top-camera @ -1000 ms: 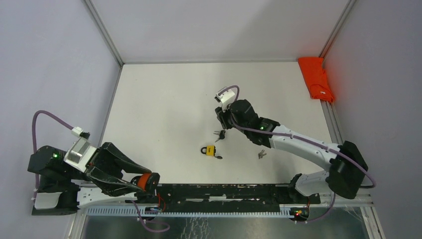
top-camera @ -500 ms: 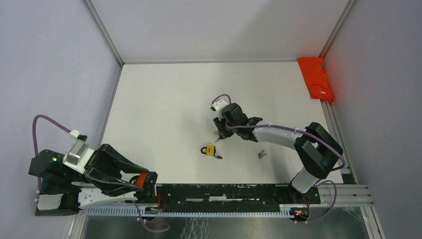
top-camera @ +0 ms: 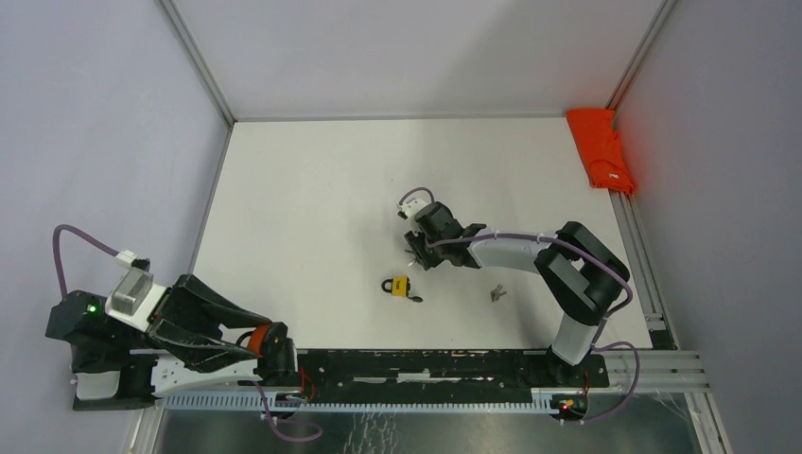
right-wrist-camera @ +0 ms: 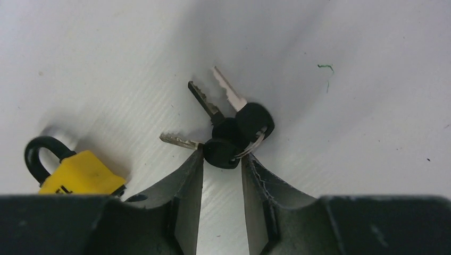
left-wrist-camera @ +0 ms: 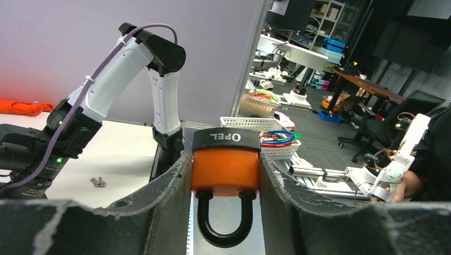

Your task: Unlock with the key

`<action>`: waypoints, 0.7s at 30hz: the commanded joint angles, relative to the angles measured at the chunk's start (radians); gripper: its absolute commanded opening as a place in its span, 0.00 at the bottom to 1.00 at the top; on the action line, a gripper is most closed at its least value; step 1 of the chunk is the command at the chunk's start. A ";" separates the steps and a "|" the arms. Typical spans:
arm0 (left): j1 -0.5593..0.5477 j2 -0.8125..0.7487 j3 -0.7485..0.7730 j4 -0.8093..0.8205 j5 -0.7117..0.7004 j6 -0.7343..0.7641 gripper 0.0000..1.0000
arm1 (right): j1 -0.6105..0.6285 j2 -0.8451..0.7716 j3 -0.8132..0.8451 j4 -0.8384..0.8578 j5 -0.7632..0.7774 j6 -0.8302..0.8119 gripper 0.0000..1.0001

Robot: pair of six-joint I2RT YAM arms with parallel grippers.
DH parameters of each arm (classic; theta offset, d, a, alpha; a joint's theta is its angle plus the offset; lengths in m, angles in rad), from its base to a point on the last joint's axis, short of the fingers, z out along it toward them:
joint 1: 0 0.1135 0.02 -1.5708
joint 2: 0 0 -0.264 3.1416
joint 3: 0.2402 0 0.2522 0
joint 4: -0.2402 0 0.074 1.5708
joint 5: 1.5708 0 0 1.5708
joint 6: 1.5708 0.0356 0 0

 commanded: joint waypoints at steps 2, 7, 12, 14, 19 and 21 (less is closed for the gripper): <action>-0.012 -0.014 -0.005 0.036 -0.028 0.060 0.02 | -0.001 0.053 0.046 -0.024 0.035 0.018 0.33; -0.016 -0.034 -0.018 0.034 -0.040 0.055 0.02 | -0.021 0.052 0.046 -0.025 0.036 0.012 0.12; -0.021 -0.051 -0.024 0.030 -0.050 0.057 0.02 | -0.028 0.030 0.046 -0.023 0.029 -0.004 0.00; -0.025 -0.055 -0.027 0.029 -0.054 0.059 0.02 | -0.030 0.021 0.050 -0.028 0.027 -0.007 0.00; -0.029 -0.062 -0.027 0.022 -0.063 0.058 0.02 | -0.031 -0.016 0.082 -0.043 0.017 -0.020 0.12; -0.031 -0.063 -0.027 0.025 -0.066 0.063 0.02 | -0.035 0.005 0.170 -0.087 0.016 -0.059 0.20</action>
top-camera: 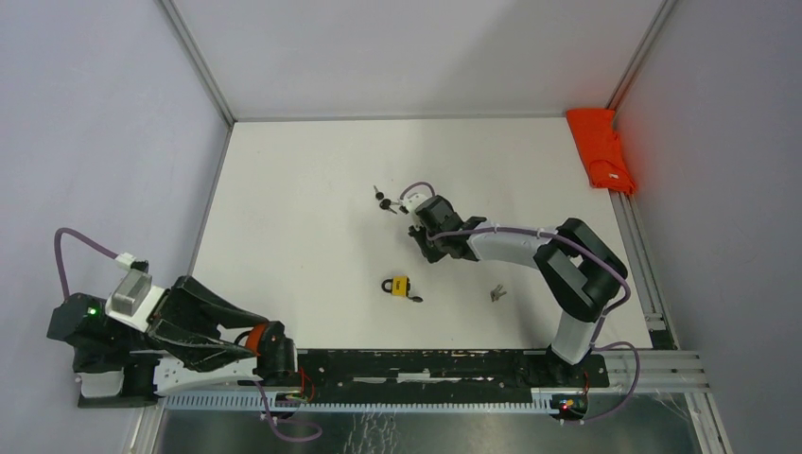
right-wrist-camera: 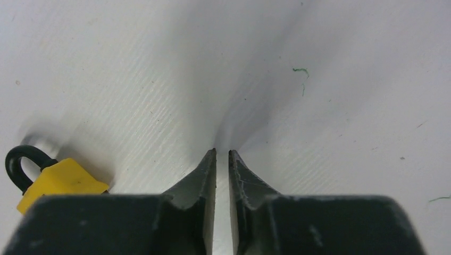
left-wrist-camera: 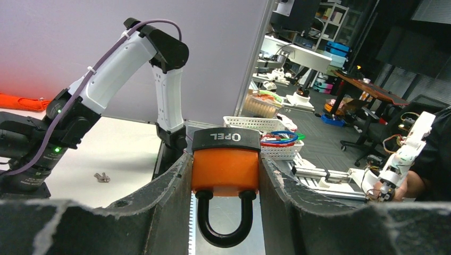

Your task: Unlock with the key

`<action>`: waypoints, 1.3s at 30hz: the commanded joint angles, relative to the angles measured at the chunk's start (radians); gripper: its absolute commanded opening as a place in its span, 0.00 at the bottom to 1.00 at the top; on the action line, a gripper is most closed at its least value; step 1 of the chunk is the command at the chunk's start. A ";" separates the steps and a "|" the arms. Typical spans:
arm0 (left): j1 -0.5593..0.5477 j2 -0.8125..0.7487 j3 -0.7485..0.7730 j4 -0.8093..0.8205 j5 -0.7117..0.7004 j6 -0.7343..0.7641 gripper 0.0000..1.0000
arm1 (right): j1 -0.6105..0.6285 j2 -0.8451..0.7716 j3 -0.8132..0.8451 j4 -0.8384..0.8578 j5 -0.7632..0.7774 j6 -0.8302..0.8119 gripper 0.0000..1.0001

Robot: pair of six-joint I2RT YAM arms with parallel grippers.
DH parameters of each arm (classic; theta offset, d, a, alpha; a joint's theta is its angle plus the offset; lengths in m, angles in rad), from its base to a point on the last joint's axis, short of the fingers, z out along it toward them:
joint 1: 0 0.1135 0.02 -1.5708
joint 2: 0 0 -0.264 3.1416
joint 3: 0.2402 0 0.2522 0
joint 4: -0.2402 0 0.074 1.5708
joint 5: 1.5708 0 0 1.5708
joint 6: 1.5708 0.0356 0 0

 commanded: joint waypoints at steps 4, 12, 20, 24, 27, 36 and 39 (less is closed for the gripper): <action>-0.011 0.004 -0.004 0.054 -0.040 0.069 0.02 | -0.014 0.090 0.379 -0.160 0.027 -0.120 0.38; -0.013 0.060 -0.004 0.064 -0.033 0.092 0.02 | -0.045 0.518 1.014 -0.395 -0.013 -0.152 0.43; -0.014 0.031 -0.001 0.047 -0.061 0.079 0.02 | -0.075 0.606 1.024 -0.343 -0.107 -0.191 0.45; -0.014 0.007 -0.001 0.040 -0.086 0.087 0.02 | -0.075 0.552 0.891 -0.270 -0.160 -0.195 0.45; -0.017 -0.002 -0.001 0.039 -0.102 0.093 0.02 | -0.075 0.557 0.874 -0.289 -0.173 -0.197 0.44; -0.021 -0.002 -0.002 0.032 -0.117 0.091 0.02 | -0.075 0.574 0.855 -0.295 -0.159 -0.180 0.04; -0.020 -0.001 -0.007 0.031 -0.123 0.091 0.02 | -0.076 0.537 0.788 -0.278 -0.154 -0.173 0.00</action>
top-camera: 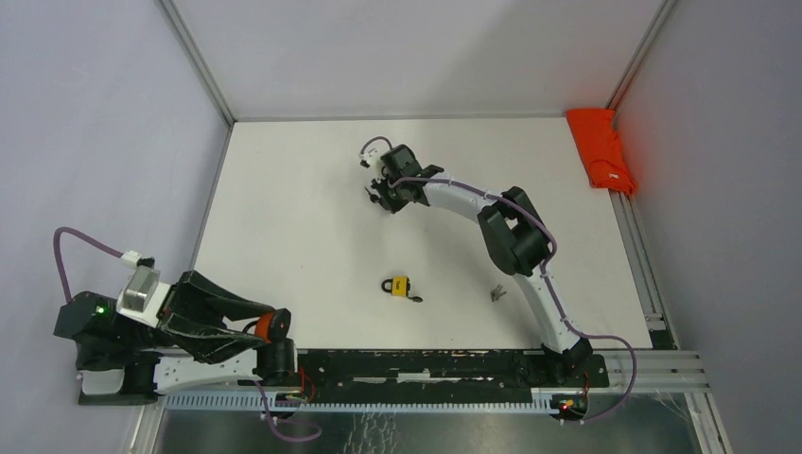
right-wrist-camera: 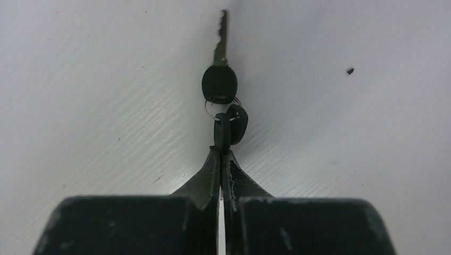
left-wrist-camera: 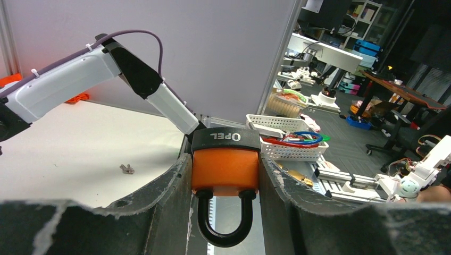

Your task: Unlock with the key

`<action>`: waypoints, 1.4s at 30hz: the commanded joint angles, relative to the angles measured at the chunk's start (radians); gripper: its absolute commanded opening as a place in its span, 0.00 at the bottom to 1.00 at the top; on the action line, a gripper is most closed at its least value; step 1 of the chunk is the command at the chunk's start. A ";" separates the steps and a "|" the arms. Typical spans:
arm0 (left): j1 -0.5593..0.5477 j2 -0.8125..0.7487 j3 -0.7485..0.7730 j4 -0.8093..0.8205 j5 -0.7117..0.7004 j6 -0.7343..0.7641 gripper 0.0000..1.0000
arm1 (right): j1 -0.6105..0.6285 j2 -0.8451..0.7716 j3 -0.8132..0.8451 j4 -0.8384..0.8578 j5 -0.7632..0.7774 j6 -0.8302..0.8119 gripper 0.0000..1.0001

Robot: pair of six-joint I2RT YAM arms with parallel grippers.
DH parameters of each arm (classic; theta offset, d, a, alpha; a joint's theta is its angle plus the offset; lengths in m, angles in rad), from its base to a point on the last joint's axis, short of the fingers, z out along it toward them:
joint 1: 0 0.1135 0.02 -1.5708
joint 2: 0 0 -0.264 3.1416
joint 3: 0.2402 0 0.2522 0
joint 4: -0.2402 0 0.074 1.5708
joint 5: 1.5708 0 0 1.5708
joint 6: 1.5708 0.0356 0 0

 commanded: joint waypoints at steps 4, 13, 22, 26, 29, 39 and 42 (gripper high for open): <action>-0.006 0.003 0.002 0.059 -0.021 0.042 0.02 | 0.001 -0.181 -0.292 0.038 0.000 0.010 0.00; -0.011 0.053 -0.018 0.082 0.007 0.069 0.02 | -0.013 -0.578 -0.814 0.112 -0.006 0.002 0.00; -0.017 0.110 -0.028 0.097 0.035 0.079 0.02 | -0.014 -0.748 -0.947 0.025 0.090 -0.009 0.00; -0.018 0.095 -0.044 0.105 0.032 0.081 0.02 | -0.014 -0.762 -0.922 0.013 0.062 -0.015 0.16; -0.018 0.083 -0.046 0.109 0.029 0.081 0.02 | -0.014 -0.766 -0.893 0.032 0.032 -0.005 0.34; -0.018 0.078 -0.038 0.099 0.019 0.074 0.02 | -0.014 -0.637 -0.823 0.083 0.007 -0.013 0.44; -0.018 0.080 -0.038 0.103 0.019 0.075 0.02 | -0.016 -0.593 -0.809 0.081 0.001 -0.019 0.44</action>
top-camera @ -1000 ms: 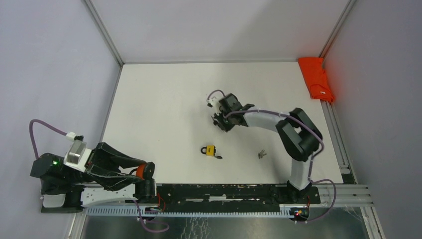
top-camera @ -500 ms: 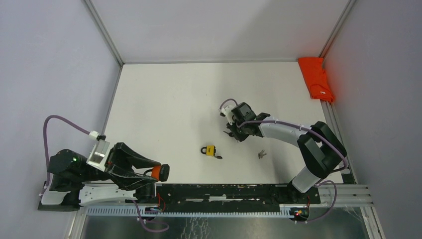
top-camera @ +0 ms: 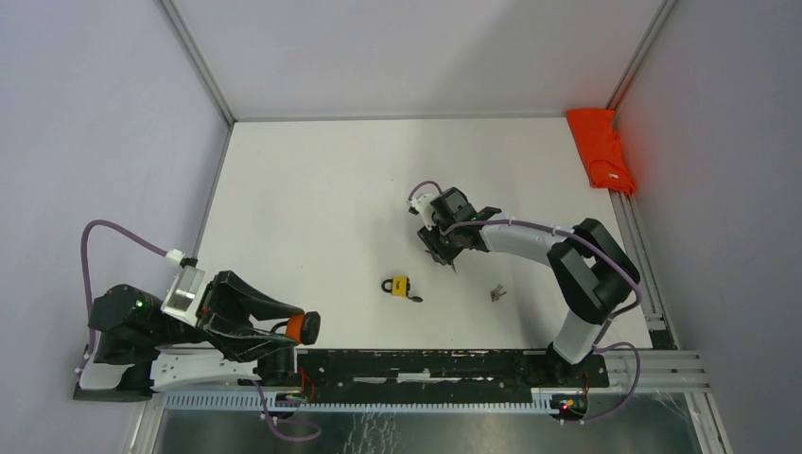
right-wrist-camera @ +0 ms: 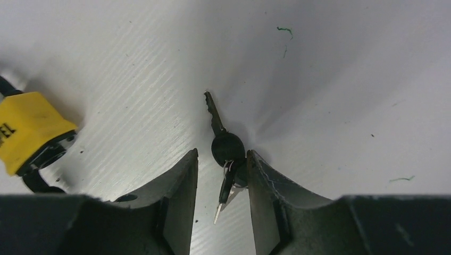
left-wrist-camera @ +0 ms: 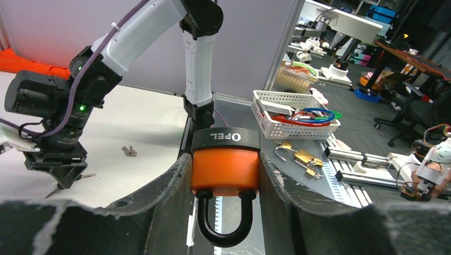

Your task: Unlock with the key

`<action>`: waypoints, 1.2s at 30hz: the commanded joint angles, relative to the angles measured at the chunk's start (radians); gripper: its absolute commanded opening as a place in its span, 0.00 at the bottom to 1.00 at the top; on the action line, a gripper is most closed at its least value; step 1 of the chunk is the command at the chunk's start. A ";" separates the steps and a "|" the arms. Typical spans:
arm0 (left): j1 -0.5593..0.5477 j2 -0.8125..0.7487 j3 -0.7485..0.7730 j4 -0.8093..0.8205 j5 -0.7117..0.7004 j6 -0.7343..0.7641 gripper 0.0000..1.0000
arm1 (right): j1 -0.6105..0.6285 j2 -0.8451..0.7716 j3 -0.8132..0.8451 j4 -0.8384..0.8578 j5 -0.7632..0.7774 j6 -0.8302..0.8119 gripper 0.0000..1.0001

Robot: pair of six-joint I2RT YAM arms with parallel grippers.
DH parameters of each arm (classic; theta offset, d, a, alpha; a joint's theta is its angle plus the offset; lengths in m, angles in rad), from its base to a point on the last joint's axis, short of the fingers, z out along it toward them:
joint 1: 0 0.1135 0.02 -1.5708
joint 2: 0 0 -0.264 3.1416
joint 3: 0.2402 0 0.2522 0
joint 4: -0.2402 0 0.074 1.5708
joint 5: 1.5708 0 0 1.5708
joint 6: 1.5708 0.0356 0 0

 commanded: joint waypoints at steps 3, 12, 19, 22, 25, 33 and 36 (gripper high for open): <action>-0.006 0.000 0.021 0.080 0.005 0.043 0.02 | -0.004 0.073 0.035 0.016 -0.030 -0.012 0.43; -0.006 0.002 0.021 0.088 0.003 0.055 0.02 | -0.005 0.101 -0.023 0.025 -0.037 -0.006 0.29; -0.005 0.010 0.023 0.089 0.005 0.055 0.02 | -0.004 0.029 -0.067 0.011 -0.009 0.001 0.40; -0.006 0.015 0.023 0.096 0.009 0.056 0.02 | -0.004 0.009 -0.082 0.001 0.016 0.003 0.40; -0.006 0.022 0.025 0.099 0.016 0.055 0.02 | -0.004 0.006 -0.096 -0.007 0.031 0.001 0.39; -0.006 0.030 0.026 0.103 0.021 0.055 0.02 | -0.004 0.011 -0.142 0.008 0.020 0.007 0.36; -0.005 0.030 0.028 0.102 0.022 0.053 0.02 | -0.004 0.016 -0.153 0.006 0.024 0.009 0.27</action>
